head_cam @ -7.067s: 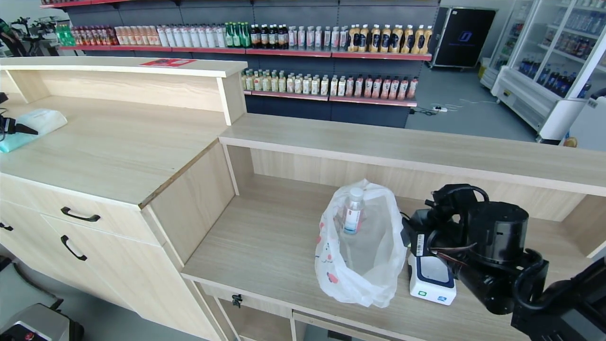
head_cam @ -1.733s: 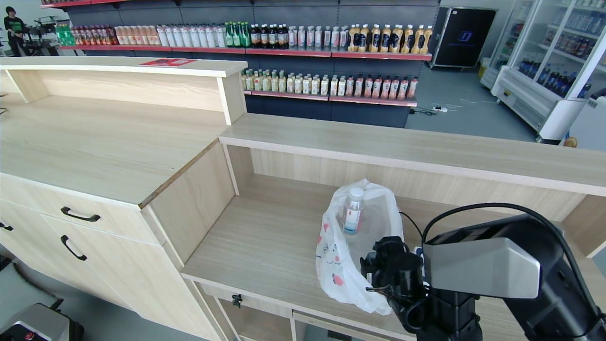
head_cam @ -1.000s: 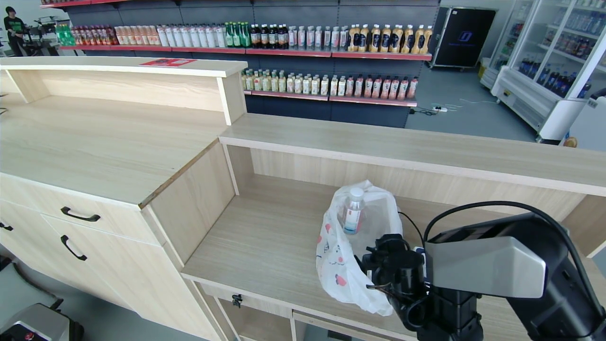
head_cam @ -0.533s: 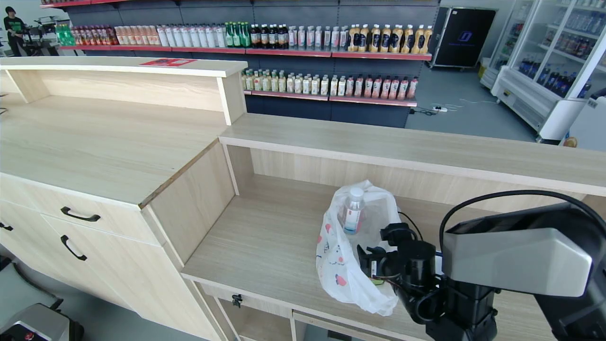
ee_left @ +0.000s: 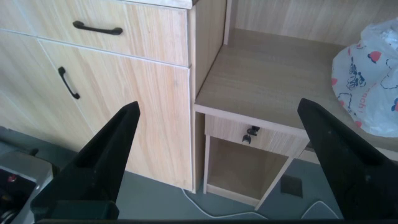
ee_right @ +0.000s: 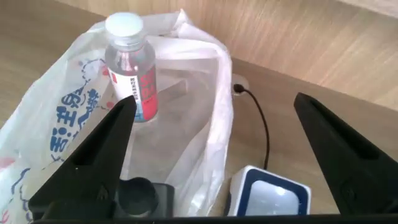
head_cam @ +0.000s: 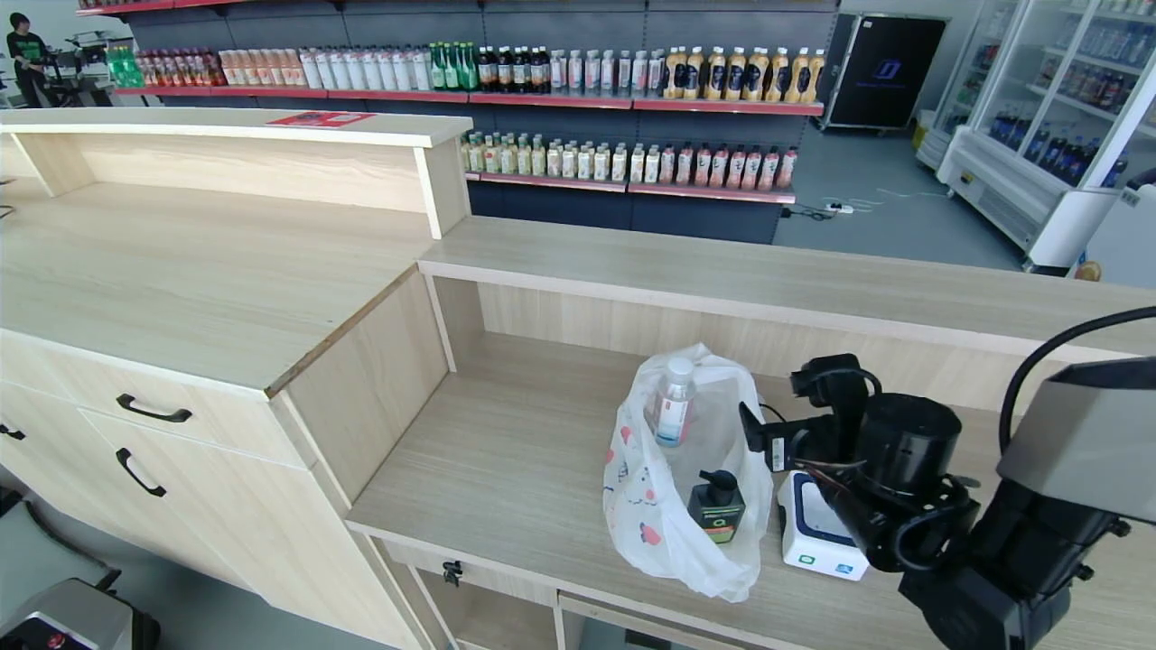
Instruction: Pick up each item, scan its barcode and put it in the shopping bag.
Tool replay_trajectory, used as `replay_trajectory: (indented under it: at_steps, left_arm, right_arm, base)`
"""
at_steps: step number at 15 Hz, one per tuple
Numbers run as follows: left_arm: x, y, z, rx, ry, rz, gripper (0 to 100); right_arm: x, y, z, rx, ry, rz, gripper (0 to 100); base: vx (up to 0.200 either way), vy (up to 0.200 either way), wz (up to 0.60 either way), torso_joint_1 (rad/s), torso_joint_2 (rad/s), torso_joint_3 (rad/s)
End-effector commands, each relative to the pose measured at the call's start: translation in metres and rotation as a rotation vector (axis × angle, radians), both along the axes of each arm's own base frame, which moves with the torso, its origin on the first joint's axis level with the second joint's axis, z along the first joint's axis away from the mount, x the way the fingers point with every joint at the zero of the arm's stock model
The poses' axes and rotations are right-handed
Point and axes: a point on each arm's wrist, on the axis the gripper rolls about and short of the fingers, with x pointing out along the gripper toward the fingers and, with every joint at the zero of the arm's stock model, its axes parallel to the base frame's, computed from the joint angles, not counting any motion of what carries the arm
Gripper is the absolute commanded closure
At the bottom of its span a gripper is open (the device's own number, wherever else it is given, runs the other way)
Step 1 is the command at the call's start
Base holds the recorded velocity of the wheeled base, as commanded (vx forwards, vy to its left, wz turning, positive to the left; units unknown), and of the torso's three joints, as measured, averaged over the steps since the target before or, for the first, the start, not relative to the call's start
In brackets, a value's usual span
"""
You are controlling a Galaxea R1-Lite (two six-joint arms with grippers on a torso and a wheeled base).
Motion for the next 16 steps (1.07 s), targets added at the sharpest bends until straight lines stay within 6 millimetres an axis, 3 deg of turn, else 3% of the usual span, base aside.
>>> replay_trajectory:
  at_steps: [1,4,7,10,12,16]
  left_arm:
    - [0.0,0.0,0.0,-0.001,0.0,0.001,0]
    - [0.0,0.0,0.0,-0.001,0.0,0.001,0]
    - [0.0,0.0,0.0,-0.001,0.0,0.001,0]
    - [0.0,0.0,0.0,-0.001,0.0,0.001,0]
    - [0.0,0.0,0.0,-0.001,0.0,0.001,0]
    - [0.0,0.0,0.0,-0.001,0.0,0.001,0]
  right_arm:
    - [-0.012,-0.024,0.037,0.02,-0.089,-0.058,0]
    - [-0.025,-0.041,0.071,-0.029,-0.177,-0.101,0]
    - [-0.051,-0.082,0.12,-0.191,-0.304,-0.071,0]
    - [-0.082,-0.112,0.145,-0.227,-0.274,-0.169,0]
    - [-0.099,-0.119,0.153,-0.201,-0.248,-0.209,0]
    - [-0.131,-0.122,0.136,-0.123,-0.15,-0.26,0]
  base:
    - [0.0,0.0,0.0,0.0,0.0,0.0]
    - [0.0,0.0,0.0,0.0,0.0,0.0]
    - [0.0,0.0,-0.6,0.001,0.0,-0.001]
    - [0.0,0.0,-0.6,0.009,0.0,0.004]
    - [0.0,0.0,-0.6,0.002,0.0,0.005]
    - [0.0,0.0,-0.15,-0.001,0.0,0.001]
